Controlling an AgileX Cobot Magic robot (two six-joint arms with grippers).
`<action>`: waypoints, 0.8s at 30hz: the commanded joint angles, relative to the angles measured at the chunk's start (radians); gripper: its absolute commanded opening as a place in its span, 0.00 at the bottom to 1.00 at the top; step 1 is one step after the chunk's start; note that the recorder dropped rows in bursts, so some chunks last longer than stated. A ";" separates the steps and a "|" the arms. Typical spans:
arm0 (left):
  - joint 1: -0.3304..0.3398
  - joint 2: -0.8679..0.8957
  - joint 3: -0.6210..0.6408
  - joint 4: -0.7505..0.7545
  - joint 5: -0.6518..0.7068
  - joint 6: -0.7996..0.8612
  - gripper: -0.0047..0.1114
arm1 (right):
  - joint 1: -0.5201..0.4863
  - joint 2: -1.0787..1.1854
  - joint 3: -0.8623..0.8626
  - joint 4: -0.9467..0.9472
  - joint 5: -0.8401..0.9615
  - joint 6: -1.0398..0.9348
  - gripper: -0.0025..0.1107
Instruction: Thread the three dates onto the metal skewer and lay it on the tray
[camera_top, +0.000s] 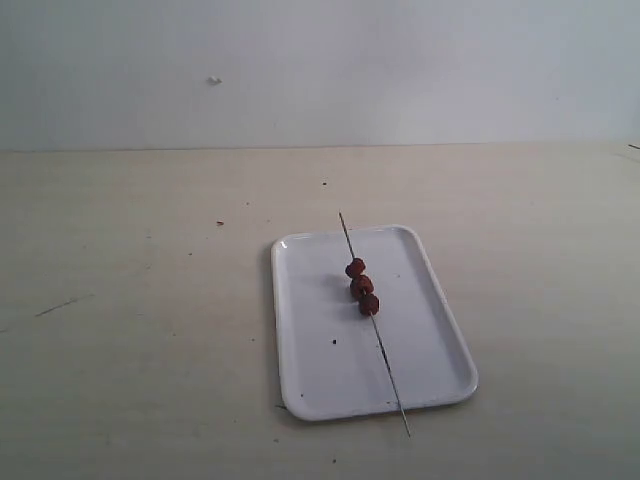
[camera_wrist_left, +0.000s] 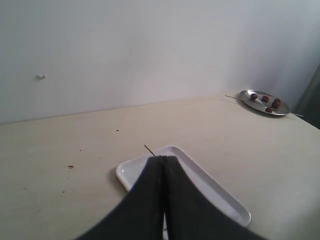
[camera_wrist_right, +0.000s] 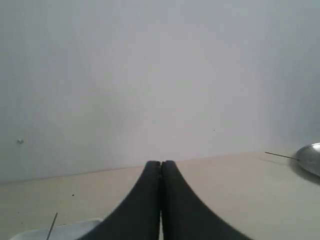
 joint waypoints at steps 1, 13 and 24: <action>0.002 -0.005 0.003 -0.001 0.001 0.003 0.04 | -0.006 -0.004 0.005 0.002 0.001 0.004 0.02; 0.000 -0.015 0.003 0.029 -0.005 0.022 0.04 | -0.006 -0.004 0.005 -0.001 0.001 0.004 0.02; 0.017 -0.153 0.138 0.271 -0.163 -0.209 0.04 | -0.006 -0.004 0.005 -0.001 0.001 0.004 0.02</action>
